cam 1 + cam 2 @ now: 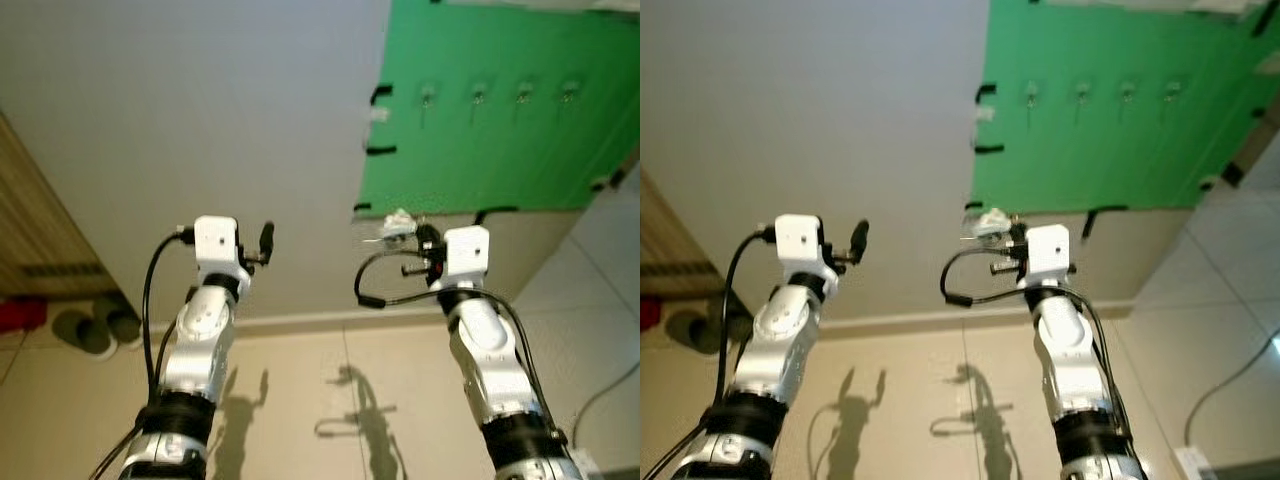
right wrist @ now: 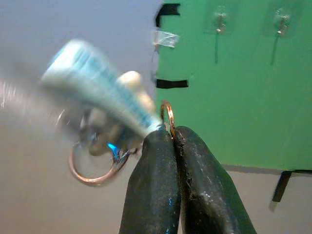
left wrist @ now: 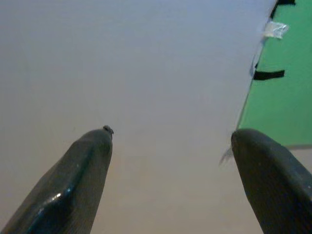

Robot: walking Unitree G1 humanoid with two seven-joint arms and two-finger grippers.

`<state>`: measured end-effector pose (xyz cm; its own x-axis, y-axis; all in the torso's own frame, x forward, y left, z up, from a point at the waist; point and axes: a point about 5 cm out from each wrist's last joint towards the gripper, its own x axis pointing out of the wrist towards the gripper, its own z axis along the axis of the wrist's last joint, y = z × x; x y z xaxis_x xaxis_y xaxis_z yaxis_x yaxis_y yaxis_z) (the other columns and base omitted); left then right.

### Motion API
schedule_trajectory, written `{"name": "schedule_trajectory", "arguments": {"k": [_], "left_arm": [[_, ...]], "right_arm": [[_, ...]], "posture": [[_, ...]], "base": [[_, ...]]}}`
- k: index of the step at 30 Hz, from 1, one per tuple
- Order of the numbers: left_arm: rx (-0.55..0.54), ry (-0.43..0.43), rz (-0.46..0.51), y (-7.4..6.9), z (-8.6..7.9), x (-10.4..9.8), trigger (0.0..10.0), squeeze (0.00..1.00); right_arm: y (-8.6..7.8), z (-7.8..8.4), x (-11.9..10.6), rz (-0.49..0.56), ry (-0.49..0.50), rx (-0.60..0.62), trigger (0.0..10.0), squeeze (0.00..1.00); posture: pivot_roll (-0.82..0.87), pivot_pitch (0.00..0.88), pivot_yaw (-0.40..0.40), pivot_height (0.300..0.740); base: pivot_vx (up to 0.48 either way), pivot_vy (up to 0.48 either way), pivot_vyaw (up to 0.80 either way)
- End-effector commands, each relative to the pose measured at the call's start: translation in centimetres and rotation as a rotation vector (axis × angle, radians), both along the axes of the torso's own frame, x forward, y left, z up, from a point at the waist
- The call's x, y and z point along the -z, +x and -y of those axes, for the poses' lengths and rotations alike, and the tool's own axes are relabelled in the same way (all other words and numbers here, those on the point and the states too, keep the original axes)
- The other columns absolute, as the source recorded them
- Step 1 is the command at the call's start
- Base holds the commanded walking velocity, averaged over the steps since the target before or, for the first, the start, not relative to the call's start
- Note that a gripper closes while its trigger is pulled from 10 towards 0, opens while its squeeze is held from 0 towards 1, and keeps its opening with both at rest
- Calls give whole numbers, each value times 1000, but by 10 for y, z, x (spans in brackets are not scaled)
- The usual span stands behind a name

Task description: Hang keys on a hook

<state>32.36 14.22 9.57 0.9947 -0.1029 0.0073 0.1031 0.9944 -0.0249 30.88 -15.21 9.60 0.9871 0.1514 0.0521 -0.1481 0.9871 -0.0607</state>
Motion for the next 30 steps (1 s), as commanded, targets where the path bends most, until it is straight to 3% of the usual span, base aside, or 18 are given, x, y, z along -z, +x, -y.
{"name": "schedule_trajectory", "arguments": {"k": [1,5,8,12,30], "left_arm": [[35,13,11,2,11,-4,10000,0],[56,36,9,4,14,-4,10000,0],[63,68,-43,5,16,1,10000,0],[82,49,-36,5,16,0,10000,0],[73,86,-40,10,12,-1,10000,0]], "right_arm": [[0,12,1,-10,-2,34,0,0],[0,10,5,-34,2,36,0,0],[0,9,4,-24,3,32,0,0],[-1,9,2,-8,10,20,0,0],[5,8,1,-20,-16,0,0,0]], "posture": [[-1,0,12,740],[-7,0,16,740],[-7,0,17,740],[-8,0,21,740],[-1,0,19,740]], "base": [[480,0,0],[480,0,0],[0,0,0],[0,0,0],[311,-361,0]]}}
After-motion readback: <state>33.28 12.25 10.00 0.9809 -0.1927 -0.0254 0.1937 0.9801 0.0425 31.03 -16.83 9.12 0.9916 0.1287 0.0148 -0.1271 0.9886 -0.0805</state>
